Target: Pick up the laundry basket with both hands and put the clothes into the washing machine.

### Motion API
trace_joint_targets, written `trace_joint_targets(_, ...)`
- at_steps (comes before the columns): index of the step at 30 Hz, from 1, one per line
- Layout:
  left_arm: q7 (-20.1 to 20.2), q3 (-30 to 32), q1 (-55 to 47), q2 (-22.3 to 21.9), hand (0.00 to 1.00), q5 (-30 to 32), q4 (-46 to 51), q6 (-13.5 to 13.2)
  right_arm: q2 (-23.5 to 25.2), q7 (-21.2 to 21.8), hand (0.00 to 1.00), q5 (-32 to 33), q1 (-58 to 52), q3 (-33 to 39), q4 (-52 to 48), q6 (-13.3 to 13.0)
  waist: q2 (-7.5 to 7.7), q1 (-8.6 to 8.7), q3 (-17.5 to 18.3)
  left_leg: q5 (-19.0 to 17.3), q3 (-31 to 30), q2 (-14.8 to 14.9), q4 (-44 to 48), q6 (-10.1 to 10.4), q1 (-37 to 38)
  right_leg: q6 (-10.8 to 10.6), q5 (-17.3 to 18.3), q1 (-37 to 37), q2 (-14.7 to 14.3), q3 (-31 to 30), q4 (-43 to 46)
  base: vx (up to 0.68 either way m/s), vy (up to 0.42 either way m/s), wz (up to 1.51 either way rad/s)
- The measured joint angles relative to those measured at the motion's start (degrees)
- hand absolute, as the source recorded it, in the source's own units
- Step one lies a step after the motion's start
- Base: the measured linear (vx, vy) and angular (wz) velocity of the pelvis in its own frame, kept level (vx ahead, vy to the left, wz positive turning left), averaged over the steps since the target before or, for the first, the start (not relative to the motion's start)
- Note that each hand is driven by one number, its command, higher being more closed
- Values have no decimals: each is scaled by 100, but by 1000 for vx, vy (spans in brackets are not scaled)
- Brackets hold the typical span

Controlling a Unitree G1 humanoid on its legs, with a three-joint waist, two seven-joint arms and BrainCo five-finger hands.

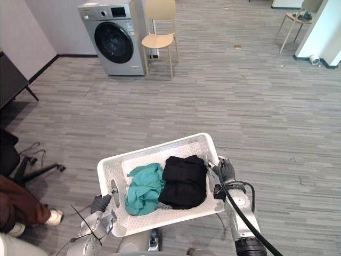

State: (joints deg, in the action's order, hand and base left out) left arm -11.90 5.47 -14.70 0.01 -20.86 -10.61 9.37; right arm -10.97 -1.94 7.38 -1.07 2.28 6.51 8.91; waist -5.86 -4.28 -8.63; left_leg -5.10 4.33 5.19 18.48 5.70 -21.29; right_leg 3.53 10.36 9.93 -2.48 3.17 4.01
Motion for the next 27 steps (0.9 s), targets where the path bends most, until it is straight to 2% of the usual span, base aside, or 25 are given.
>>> trace_joint_targets(1,13,19,-62,-69,100,1,71,4,-45,22,100,0,5,-3,0,-3,-118,-20,46,112,-50,51,-547,186,6,-48,67,80,-55,-67,-102,652,224,-56)
trace_joint_targets(2,22,69,-84,-153,100,11,107,28,-75,67,100,12,50,-7,89,-10,-233,-102,64,647,-34,118,-497,89,-55,-154,280,259,-36,-223,-89,457,208,-53)
trace_joint_targets(3,22,108,-97,-143,100,20,106,48,-34,70,100,12,75,-22,149,-2,-149,-150,87,849,79,26,-422,-111,-4,-197,444,305,94,-287,6,607,258,-56)
trace_joint_targets(4,22,190,-170,-129,100,20,120,46,26,102,100,8,71,-72,152,-2,75,-143,220,945,301,-277,-395,-556,86,-447,696,270,436,-341,355,694,215,-16)
trace_joint_targets(5,20,193,-200,-163,100,20,121,46,35,95,100,-15,67,-65,157,-13,228,-111,246,711,379,-505,-224,-905,145,-608,792,0,702,-345,1156,715,213,-6)
trace_joint_targets(6,21,172,-151,-164,100,20,125,47,24,102,100,-16,70,-32,167,-13,266,-106,231,571,407,-583,-100,-1045,190,-669,789,-233,783,-420,1796,715,225,3)
trace_joint_targets(7,20,171,-151,-139,100,20,131,48,56,112,100,-17,69,-29,174,-14,380,-99,179,225,496,-748,65,-1188,414,-1085,577,-732,929,-543,3282,655,230,0)
trace_joint_targets(8,18,167,-143,-63,100,21,133,49,142,109,100,-26,59,-28,208,-16,531,-16,90,-73,508,-963,174,-1427,777,-1526,-196,-1196,1135,-652,4725,631,204,13)
trace_joint_targets(9,4,153,-147,-17,100,22,138,51,186,108,100,-30,56,-27,229,-15,574,60,63,-245,477,-1041,241,-1484,961,-1442,-451,-1386,1237,-636,5377,741,172,30)
trace_joint_targets(10,-14,127,-157,45,100,24,149,82,227,101,100,-35,8,-25,270,-16,558,126,45,-539,417,-1091,354,-1612,1340,-1193,-436,-1753,1238,-617,6352,715,131,28)
trace_joint_targets(11,-39,97,-172,115,100,26,153,84,275,103,100,-35,-5,-25,320,-35,489,211,40,-707,318,-1077,271,-1678,1765,-901,-260,-2099,1206,-447,6746,595,99,20)
trace_joint_targets(12,-43,82,-161,142,100,26,170,83,280,102,100,-35,-11,-23,326,-61,444,232,40,-785,274,-1041,171,-1663,1957,-777,-180,-2277,1181,-337,6754,544,54,22)
trace_joint_targets(13,-47,62,-110,200,100,26,212,81,329,98,100,-33,-11,10,327,-138,381,330,34,-897,105,-981,-6,-1609,2257,-579,-16,-2665,1159,-61,6474,536,14,44)
trace_joint_targets(15,-58,-33,38,334,100,26,222,84,451,85,100,-27,-35,139,306,-167,372,440,30,-1060,-132,-881,-239,-1525,2700,-601,206,-3151,1134,268,5177,535,-11,50)
trace_joint_targets(17,-65,-103,91,389,100,25,222,92,491,81,100,-25,-85,200,252,-156,372,473,24,-1237,-281,-798,-389,-1412,3039,-689,135,-3264,1105,428,3800,507,-87,33)
trace_joint_targets(18,-64,-119,98,483,100,25,220,90,517,82,100,-24,-131,205,185,-143,446,487,76,-1367,-347,-757,-638,-1304,3341,-872,-453,-3152,1027,418,1831,680,-165,39)
trace_joint_targets(19,-64,-138,112,515,100,26,224,87,534,76,100,-24,-152,206,137,-133,510,499,121,-1462,-427,-772,-719,-1249,3446,-967,-697,-3144,1040,358,1247,577,-174,53)
trace_joint_targets(20,-62,-173,133,572,100,26,189,88,535,69,100,-23,-195,218,121,-128,532,557,151,-1686,-592,-731,-804,-1060,3675,-886,-1072,-3203,1012,215,1075,764,-273,66)
trace_joint_targets(21,-62,-216,69,454,100,34,135,135,458,62,100,-24,-312,250,126,-98,329,618,329,-1918,-784,-420,-669,-946,3860,-706,-1360,-3214,748,266,1526,681,-243,68)
trace_joint_targets(22,-63,-213,65,412,100,74,130,156,467,61,100,-24,-339,276,142,-81,292,652,355,-1929,-851,-332,-274,-936,3728,-577,-1411,-3206,694,348,1733,824,-305,50)
trace_joint_targets(23,-63,-224,37,316,100,131,108,155,435,68,100,-24,-360,327,141,-68,137,648,359,-1830,-896,-158,902,-762,3351,-347,-1108,-3084,567,475,1911,538,-202,23)
trace_joint_targets(24,-63,-217,32,269,100,132,104,157,398,80,100,-24,-356,330,140,-61,54,625,348,-1623,-886,-51,1594,-433,3056,-296,-1027,-2969,440,512,1924,662,-258,0)
trace_joint_targets(25,-63,-220,28,222,100,131,95,163,333,95,100,-19,-354,333,133,-53,-84,583,345,-694,-866,181,2955,6,2429,-143,-850,-2684,207,590,1838,663,-232,-22)
trace_joint_targets(26,-62,-236,16,182,100,130,85,163,299,92,100,-3,-373,352,118,-54,-197,483,322,352,-789,462,4165,-33,1903,-47,-745,-2206,-36,595,1532,672,-221,-26)
trace_joint_targets(27,-62,-263,23,179,100,130,73,163,290,90,100,-2,-377,375,120,-51,-230,453,303,302,-724,587,4722,-140,1671,-12,-723,-1948,-142,588,1352,660,-175,-29)
